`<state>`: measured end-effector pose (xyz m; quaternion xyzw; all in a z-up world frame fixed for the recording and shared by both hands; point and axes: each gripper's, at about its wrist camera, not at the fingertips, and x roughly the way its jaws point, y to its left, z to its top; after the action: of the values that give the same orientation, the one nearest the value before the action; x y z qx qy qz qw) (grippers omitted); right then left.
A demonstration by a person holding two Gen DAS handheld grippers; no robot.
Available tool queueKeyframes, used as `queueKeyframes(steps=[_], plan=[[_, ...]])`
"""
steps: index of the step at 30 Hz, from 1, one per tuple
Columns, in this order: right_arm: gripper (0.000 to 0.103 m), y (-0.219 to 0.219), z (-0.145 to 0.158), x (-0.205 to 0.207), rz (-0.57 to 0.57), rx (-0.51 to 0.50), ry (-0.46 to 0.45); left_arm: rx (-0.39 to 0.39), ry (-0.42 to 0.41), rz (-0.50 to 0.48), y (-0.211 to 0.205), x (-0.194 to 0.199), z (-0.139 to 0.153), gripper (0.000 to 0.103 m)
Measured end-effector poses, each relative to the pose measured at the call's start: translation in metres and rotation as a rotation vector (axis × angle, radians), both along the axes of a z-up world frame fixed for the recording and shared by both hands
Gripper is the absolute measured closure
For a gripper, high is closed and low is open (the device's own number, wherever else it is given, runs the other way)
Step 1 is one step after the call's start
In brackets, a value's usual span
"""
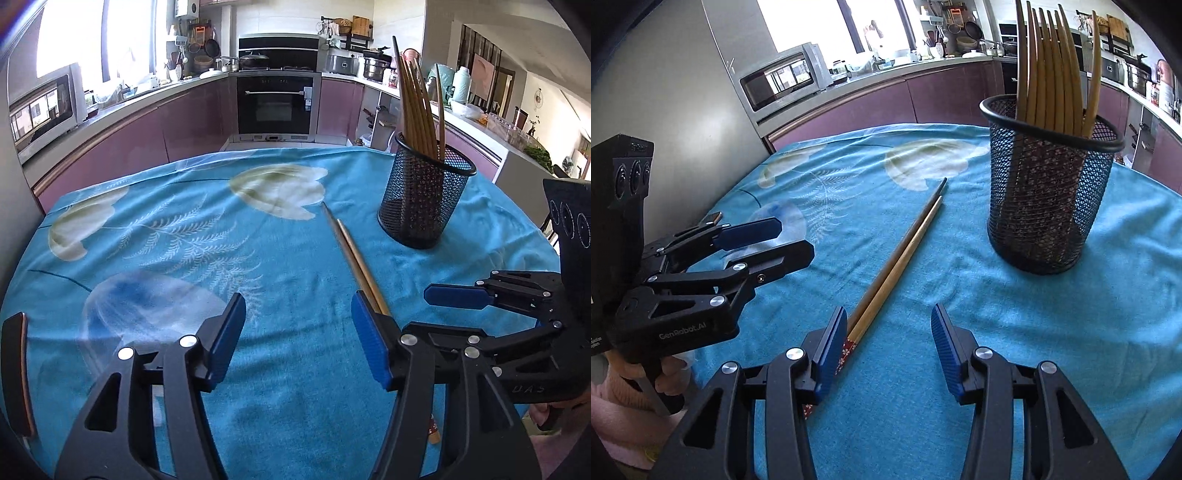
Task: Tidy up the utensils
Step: 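Move both open grippers down to the last chopstick pair on the cloth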
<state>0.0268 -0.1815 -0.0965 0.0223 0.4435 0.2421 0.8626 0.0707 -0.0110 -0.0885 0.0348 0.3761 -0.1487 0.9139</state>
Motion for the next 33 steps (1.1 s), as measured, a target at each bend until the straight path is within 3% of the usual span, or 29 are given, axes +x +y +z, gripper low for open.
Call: queueKeyframes(steps=[11, 16, 29, 33], plan=[[0.059, 0.011, -0.005, -0.004, -0.006, -0.076, -0.021, -0.02, 0.021, 0.004, 0.005, 0.002, -0.005, 0.043], [0.067, 0.004, -0.005, -0.002, -0.027, -0.085, -0.009, -0.022, 0.026, -0.012, 0.002, 0.002, -0.008, 0.042], [0.073, -0.003, -0.006, 0.016, -0.048, -0.081, 0.011, 0.013, 0.05, -0.153, -0.028, -0.005, -0.018, 0.043], [0.077, -0.006, -0.006, 0.019, -0.053, -0.062, 0.021, 0.024, 0.066, -0.186, -0.037, -0.004, -0.021, 0.051]])
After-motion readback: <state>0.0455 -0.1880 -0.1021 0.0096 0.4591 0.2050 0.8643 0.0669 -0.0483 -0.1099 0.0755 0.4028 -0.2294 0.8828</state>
